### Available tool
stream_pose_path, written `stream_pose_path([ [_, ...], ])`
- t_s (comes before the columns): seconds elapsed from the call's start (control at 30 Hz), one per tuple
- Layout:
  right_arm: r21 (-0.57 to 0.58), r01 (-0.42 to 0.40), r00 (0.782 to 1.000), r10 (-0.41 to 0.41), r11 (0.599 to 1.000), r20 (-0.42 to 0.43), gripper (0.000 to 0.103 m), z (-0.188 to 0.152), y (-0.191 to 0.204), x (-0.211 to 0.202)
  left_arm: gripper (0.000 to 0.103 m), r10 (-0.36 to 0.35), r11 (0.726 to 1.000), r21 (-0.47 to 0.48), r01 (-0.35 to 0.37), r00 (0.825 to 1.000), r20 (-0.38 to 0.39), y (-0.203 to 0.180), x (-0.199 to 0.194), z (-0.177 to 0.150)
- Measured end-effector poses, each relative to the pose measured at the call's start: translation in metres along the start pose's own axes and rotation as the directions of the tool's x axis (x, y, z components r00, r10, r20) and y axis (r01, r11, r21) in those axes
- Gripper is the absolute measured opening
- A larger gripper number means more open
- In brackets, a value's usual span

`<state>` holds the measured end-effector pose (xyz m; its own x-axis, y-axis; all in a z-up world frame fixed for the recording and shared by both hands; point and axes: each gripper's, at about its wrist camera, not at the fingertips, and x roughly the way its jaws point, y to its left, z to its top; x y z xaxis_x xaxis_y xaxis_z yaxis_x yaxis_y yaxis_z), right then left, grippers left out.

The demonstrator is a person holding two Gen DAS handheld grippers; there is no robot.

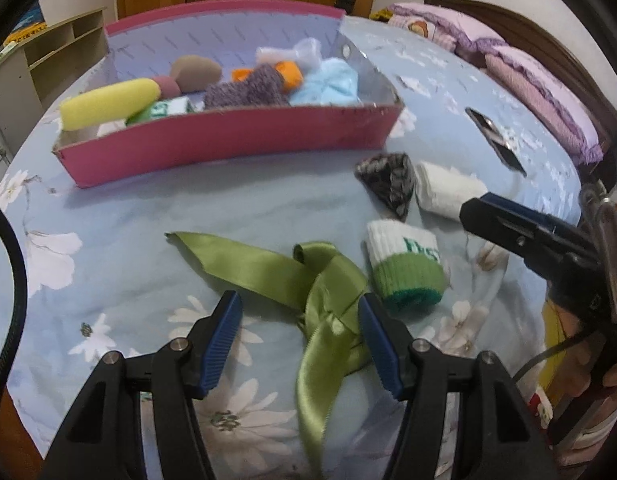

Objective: Organize soft objects
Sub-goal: 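Grasp the green satin ribbon with the left tool while the right tool grasps the FIRST wristband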

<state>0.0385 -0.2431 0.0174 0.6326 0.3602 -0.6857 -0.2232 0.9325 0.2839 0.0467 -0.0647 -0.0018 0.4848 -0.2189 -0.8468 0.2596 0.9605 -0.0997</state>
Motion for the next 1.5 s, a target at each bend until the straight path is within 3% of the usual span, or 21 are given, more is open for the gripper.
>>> stream_pose_path([
  [0.5, 0.043, -0.042, 0.999, 0.043, 0.998, -0.02, 0.045, -0.01, -0.009, 0.007, 0.064, 0.051, 0.998, 0.021, -0.051, 0.999, -0.008, -0.012, 0.015, 0.0],
  [0.53, 0.044, -0.045, 0.999, 0.046, 0.998, -0.022, 0.045, -0.011, -0.009, 0.008, 0.062, 0.049, 0.999, 0.023, -0.049, 0.999, -0.005, -0.013, 0.014, 0.0],
  [0.67, 0.05, -0.054, 0.998, 0.056, 0.997, -0.028, 0.045, -0.014, -0.009, 0.01, 0.037, 0.022, 0.999, 0.033, -0.022, 1.0, 0.003, -0.017, 0.014, 0.0],
  [0.93, 0.055, -0.059, 0.997, 0.062, 0.997, -0.051, 0.045, -0.016, -0.007, 0.016, 0.021, -0.004, 1.0, 0.015, 0.004, 1.0, 0.017, -0.012, 0.009, 0.0],
  [1.5, 0.067, -0.077, 0.99, 0.085, 0.995, -0.114, 0.045, -0.021, 0.011, 0.035, 0.02, 0.026, 0.993, -0.121, -0.011, 0.992, 0.127, 0.035, -0.028, 0.001],
])
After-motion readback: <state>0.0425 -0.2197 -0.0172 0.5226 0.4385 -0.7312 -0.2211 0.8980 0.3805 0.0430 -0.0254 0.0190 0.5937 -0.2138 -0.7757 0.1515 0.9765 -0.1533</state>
